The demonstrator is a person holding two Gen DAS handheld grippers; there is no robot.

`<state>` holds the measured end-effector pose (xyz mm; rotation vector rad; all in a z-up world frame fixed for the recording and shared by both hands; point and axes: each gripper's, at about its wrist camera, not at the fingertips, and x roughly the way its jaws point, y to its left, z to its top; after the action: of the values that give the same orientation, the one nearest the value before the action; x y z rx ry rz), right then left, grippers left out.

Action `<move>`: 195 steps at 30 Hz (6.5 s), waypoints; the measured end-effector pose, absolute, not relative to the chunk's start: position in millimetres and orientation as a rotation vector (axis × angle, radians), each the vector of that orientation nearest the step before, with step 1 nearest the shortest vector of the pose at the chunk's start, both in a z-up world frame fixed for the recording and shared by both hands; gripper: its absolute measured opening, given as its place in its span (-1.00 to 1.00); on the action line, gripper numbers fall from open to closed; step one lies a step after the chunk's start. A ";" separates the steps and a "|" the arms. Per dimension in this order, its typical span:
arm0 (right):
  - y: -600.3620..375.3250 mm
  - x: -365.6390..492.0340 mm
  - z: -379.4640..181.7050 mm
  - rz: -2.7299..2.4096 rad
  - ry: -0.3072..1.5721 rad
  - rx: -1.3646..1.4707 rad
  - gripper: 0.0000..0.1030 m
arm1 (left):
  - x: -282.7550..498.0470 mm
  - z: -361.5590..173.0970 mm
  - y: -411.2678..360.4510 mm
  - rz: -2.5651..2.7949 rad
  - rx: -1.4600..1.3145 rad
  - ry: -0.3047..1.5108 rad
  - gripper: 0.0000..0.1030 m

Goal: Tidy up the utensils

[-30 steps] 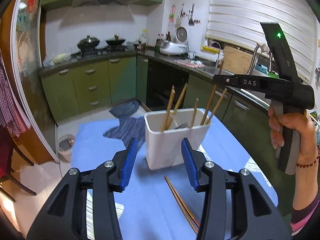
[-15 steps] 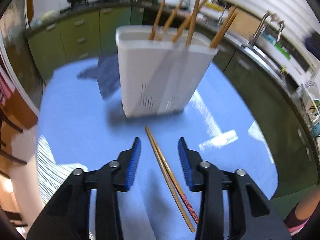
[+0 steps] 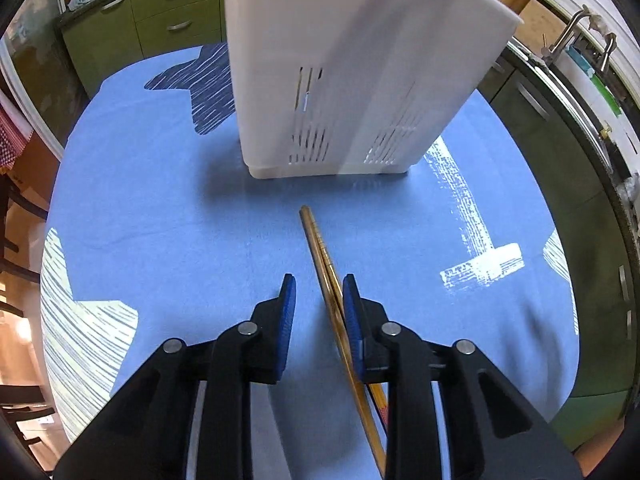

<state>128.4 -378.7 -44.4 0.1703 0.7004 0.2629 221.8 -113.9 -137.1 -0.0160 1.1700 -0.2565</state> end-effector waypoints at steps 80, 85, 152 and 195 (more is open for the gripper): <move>-262.4 83.4 -51.4 0.338 0.588 0.083 -0.88 | 97.3 -25.2 -44.1 -0.294 0.040 0.594 -0.90; -276.4 44.7 -46.4 0.274 0.513 0.088 -0.88 | 92.9 -24.3 -44.4 -0.296 0.037 0.585 -0.90; -283.3 100.9 101.3 0.271 0.192 0.100 -0.88 | 133.1 5.6 -28.4 -0.270 -0.017 0.374 0.58; -285.4 54.8 -65.5 0.091 0.357 0.056 0.57 | 42.1 -29.4 -27.2 -0.192 -0.066 0.359 0.87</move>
<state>54.8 -285.4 -65.5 0.0562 0.3572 0.0907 42.1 -27.2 -29.4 -0.0660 0.3592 -0.1917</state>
